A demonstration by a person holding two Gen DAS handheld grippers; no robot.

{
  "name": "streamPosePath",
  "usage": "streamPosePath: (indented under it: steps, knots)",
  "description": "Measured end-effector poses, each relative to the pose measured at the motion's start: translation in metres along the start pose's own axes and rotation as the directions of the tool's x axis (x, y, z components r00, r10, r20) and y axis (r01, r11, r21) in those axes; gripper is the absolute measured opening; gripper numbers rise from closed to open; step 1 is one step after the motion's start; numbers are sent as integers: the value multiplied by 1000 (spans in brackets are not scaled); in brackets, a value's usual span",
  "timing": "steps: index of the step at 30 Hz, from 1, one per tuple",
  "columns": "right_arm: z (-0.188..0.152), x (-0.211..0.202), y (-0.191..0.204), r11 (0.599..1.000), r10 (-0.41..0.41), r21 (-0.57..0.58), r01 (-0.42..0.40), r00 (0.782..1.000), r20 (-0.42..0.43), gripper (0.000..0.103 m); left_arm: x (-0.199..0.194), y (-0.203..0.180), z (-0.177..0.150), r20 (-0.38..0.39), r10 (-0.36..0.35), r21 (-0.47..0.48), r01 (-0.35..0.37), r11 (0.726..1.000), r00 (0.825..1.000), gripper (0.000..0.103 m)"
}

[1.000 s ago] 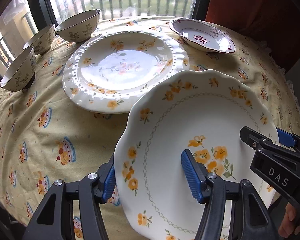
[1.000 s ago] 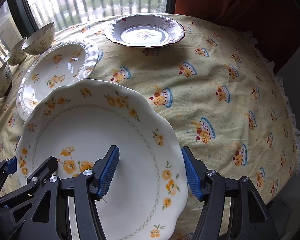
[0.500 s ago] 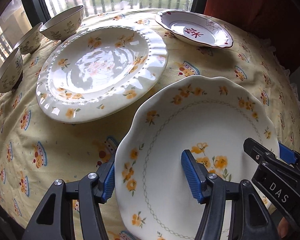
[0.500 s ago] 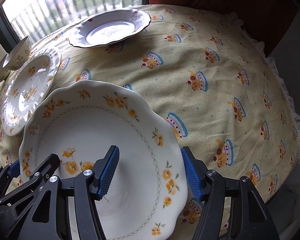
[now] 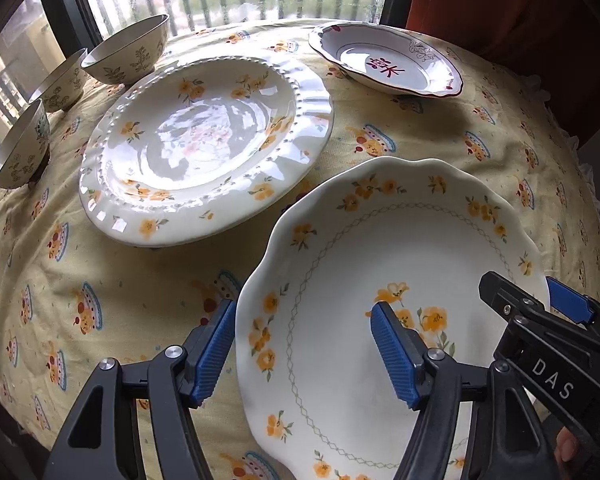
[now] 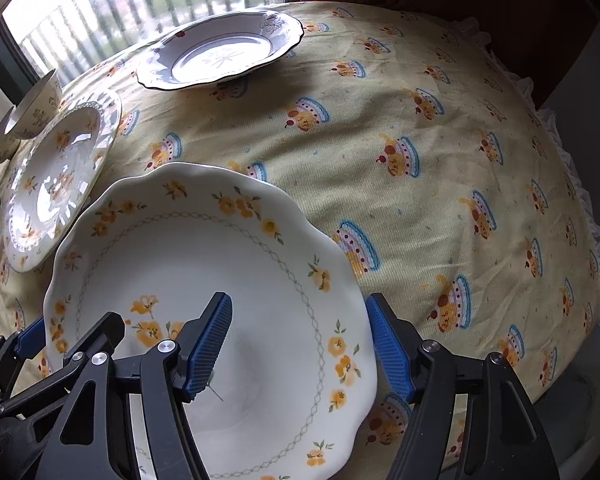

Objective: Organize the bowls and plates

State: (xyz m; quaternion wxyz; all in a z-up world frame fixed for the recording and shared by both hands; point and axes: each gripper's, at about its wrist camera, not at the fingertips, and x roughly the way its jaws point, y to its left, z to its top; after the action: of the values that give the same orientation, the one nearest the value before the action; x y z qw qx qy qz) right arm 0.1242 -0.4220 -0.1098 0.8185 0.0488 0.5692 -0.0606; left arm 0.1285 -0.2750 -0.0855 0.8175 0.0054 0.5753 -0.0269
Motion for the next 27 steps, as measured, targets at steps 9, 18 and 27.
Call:
streamPosePath:
  steps: [9,18,27]
  knots:
    - [5,-34,23,999,37,-6,-36,998,60,79,-31,23,10,46,1,40,-3,999,999,97]
    - [17,-66,77,995,99,-24,-96,985,144,79,-48,70,29,105,-28,22,26,999,994,97]
    - [44,-79,134,993,114,-10,-114,969,219,79,-51,119,73,165,0,46,-7,999,986,97]
